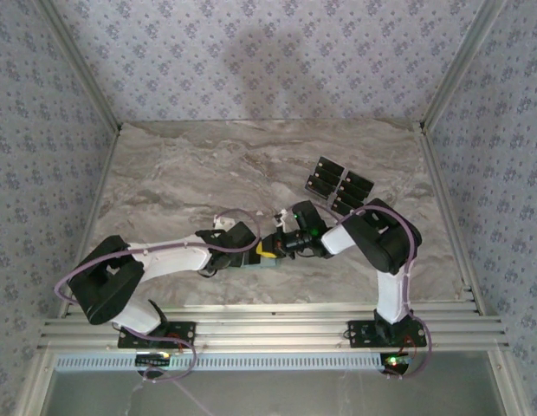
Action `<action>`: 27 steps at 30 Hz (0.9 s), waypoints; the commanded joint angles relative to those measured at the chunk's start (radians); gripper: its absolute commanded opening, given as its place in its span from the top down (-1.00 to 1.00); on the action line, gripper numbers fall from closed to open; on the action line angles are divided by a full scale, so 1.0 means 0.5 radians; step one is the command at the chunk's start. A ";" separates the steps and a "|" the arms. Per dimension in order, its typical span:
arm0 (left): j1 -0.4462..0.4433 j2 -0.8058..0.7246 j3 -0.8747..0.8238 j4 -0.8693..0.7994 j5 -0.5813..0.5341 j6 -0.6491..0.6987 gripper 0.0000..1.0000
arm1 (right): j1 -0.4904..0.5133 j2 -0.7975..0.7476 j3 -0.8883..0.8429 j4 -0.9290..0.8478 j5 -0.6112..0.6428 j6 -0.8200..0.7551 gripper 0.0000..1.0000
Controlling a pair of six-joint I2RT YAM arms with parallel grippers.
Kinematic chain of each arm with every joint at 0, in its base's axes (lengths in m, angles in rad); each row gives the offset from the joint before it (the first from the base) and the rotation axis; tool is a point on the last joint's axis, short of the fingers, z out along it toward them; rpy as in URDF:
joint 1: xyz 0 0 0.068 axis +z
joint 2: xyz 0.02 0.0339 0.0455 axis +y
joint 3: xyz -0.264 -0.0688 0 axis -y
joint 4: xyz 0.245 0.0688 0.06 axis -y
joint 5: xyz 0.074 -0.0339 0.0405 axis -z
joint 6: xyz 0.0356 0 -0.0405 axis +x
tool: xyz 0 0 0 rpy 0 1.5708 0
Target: Put the credit cards into the card holder
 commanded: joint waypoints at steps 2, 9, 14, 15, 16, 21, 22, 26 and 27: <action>-0.006 -0.001 -0.043 -0.064 0.004 -0.006 -0.84 | 0.025 0.024 0.026 -0.164 0.046 -0.011 0.95; -0.005 -0.010 -0.046 -0.048 0.005 -0.011 -0.84 | 0.019 -0.224 0.110 -0.714 0.208 -0.278 0.19; -0.005 -0.009 -0.049 -0.016 0.008 -0.005 -0.84 | 0.011 -0.318 0.252 -1.118 0.296 -0.473 -0.12; -0.005 -0.012 -0.049 -0.008 0.006 -0.004 -0.84 | 0.011 -0.332 0.281 -1.183 0.314 -0.505 -0.14; -0.005 -0.020 -0.049 -0.005 0.010 -0.001 -0.84 | 0.010 -0.346 0.309 -1.244 0.336 -0.536 -0.15; 0.007 -0.084 -0.046 -0.004 -0.017 0.000 -0.84 | 0.026 -0.453 0.432 -1.596 0.549 -0.698 -0.17; 0.014 -0.108 -0.046 -0.009 -0.018 -0.006 -0.84 | 0.036 -0.465 0.459 -1.670 0.601 -0.732 -0.14; 0.083 -0.253 -0.057 -0.009 0.006 -0.017 -0.85 | 0.106 -0.456 0.576 -1.922 0.808 -0.863 0.11; 0.108 -0.287 -0.063 -0.005 0.021 -0.019 -0.85 | 0.128 -0.444 0.613 -1.975 0.859 -0.885 0.23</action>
